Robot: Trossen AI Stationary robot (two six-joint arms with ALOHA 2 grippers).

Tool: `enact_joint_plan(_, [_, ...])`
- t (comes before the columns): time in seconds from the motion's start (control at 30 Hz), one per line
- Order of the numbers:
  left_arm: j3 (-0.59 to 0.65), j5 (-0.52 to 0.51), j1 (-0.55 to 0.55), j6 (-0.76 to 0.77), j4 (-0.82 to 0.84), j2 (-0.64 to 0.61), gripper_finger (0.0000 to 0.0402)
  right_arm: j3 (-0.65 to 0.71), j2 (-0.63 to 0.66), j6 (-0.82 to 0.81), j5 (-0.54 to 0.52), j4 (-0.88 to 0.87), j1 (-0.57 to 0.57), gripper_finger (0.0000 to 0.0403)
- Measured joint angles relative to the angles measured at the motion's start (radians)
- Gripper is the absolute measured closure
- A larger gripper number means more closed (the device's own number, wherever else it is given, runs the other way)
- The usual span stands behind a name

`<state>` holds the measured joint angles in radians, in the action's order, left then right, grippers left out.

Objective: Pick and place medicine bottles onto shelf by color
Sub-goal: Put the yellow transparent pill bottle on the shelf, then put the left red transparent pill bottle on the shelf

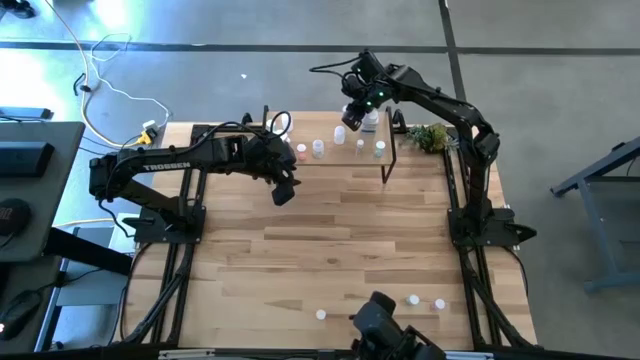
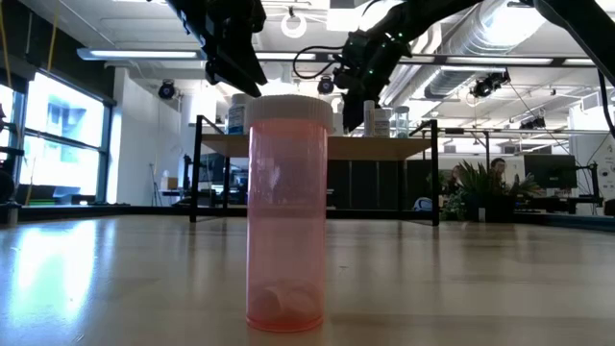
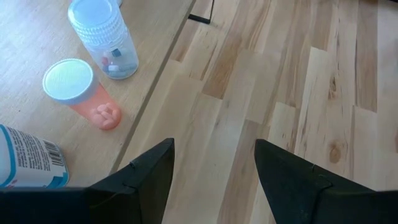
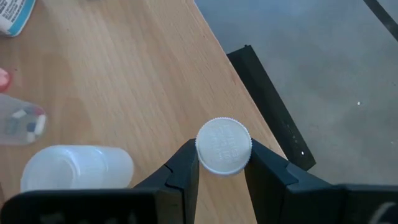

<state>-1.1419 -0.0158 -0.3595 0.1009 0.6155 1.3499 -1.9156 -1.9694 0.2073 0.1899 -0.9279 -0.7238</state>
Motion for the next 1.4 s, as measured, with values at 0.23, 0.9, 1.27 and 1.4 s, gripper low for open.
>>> enact_joint_plan(0.23, [0.000, 0.000, 0.000, 0.000, 0.000, 0.000, 0.0188, 0.000, 0.001, 0.000, -0.009, -0.014, 0.000, 0.0308])
enact_joint_plan(0.9, [0.000, 0.000, 0.000, 0.000, 0.000, 0.000, 0.0188, 0.000, 0.001, -0.011, -0.023, -0.016, 0.000, 0.0239])
enact_joint_plan(1.27, [0.000, 0.003, 0.000, 0.000, 0.000, 0.000, 0.0188, -0.096, 0.014, -0.027, -0.023, -0.071, 0.000, 0.0238])
enact_joint_plan(1.4, [0.000, 0.003, 0.000, 0.000, 0.015, 0.000, 0.0188, -0.166, 0.014, -0.063, -0.023, -0.141, 0.000, 0.0238])
